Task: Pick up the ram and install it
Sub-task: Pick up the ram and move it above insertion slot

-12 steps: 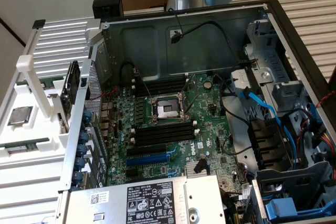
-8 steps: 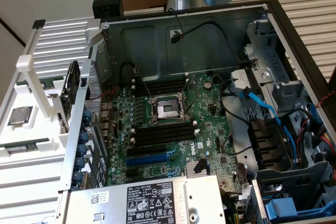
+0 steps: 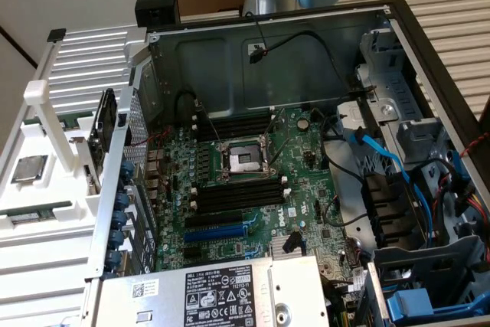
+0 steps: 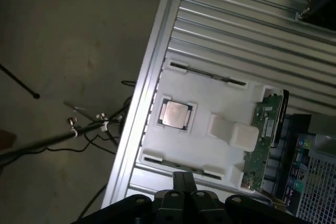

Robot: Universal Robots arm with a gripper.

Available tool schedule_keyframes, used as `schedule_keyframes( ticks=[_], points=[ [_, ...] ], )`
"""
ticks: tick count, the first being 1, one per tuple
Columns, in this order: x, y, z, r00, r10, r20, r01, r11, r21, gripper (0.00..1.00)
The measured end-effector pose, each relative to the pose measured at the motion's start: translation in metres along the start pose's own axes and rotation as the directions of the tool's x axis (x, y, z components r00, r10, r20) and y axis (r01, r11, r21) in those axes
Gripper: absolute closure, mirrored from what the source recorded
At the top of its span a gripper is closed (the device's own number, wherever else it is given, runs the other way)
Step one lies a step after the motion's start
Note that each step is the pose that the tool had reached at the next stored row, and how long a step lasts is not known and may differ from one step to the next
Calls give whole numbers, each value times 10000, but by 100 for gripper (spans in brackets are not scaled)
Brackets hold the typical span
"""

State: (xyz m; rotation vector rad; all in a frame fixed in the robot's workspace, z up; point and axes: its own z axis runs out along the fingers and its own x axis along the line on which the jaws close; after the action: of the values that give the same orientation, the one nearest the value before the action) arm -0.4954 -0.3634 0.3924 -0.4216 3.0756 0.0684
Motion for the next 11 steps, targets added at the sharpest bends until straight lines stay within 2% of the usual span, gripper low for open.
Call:
schedule_keyframes(
  ticks=[3, 6, 7, 11],
  points=[
    [0, 0, 0, 9984, -561, -21, 561, 9984, -24, 90],
    [0, 0, 0, 9938, -1109, -40, 1109, 9938, -49, 90],
    [0, 0, 0, 9891, -1470, -52, 1470, 9891, -66, 90],
    [0, 0, 0, 9758, -2186, -75, 2185, 9758, -101, 90]
  ],
)
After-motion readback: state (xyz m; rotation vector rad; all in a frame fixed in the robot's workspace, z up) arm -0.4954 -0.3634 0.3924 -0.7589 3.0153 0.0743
